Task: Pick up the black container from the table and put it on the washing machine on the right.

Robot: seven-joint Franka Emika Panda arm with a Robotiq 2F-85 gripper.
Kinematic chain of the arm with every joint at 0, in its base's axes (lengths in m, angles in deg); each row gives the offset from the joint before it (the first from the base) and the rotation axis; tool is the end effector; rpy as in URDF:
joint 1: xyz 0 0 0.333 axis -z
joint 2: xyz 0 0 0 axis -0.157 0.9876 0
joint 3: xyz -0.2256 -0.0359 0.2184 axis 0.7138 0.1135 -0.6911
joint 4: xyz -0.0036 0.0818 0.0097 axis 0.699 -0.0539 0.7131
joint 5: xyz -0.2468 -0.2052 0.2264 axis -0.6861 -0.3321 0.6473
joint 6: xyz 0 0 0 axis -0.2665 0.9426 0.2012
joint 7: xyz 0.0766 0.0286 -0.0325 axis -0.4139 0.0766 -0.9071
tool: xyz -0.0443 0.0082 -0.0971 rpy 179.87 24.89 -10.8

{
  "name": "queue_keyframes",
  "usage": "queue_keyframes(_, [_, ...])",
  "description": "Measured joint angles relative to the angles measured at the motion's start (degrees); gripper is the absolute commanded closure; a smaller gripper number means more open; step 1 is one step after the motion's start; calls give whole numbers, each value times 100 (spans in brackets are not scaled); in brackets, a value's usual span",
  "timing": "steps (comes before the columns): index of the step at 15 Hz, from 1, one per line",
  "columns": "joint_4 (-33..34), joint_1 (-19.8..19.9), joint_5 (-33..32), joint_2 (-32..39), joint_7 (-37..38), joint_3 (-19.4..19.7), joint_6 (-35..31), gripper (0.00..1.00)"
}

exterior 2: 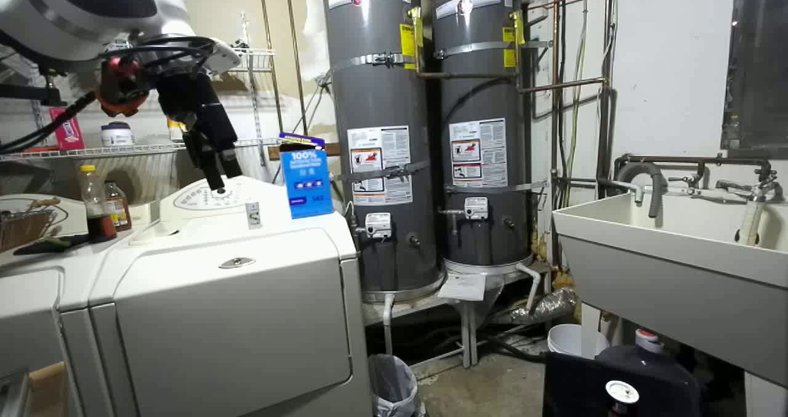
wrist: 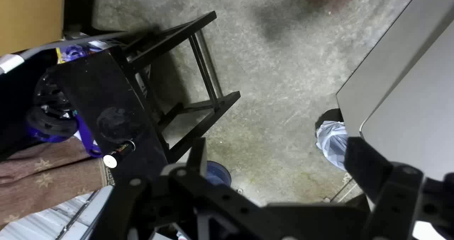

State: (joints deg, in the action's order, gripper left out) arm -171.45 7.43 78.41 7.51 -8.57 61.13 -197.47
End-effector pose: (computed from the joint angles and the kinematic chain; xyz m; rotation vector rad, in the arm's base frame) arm 0.3246 0.1118 0.4057 2.8733 0.0206 0.2554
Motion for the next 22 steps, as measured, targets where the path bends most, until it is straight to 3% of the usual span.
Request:
queue_keyframes(5, [2, 16, 0, 13, 60, 52, 0, 0])
queue_keyframes(7, [9, 154, 0, 85, 128, 286, -4, 0])
queue_keyframes(10, [19, 575, 1, 375, 25, 997, -292, 0])
queue_keyframes(13, [162, 1018, 72, 995, -476, 1972, -851, 0])
queue_keyframes(16, [591, 1172, 402, 1823, -1111, 2782, -1261, 0])
queue_keyframes(19, [1325, 1181, 842, 2705, -1559, 3217, -1264, 0])
queue_keyframes(22, [2191, 1183, 1199, 3492, -1677, 3314, -970, 0])
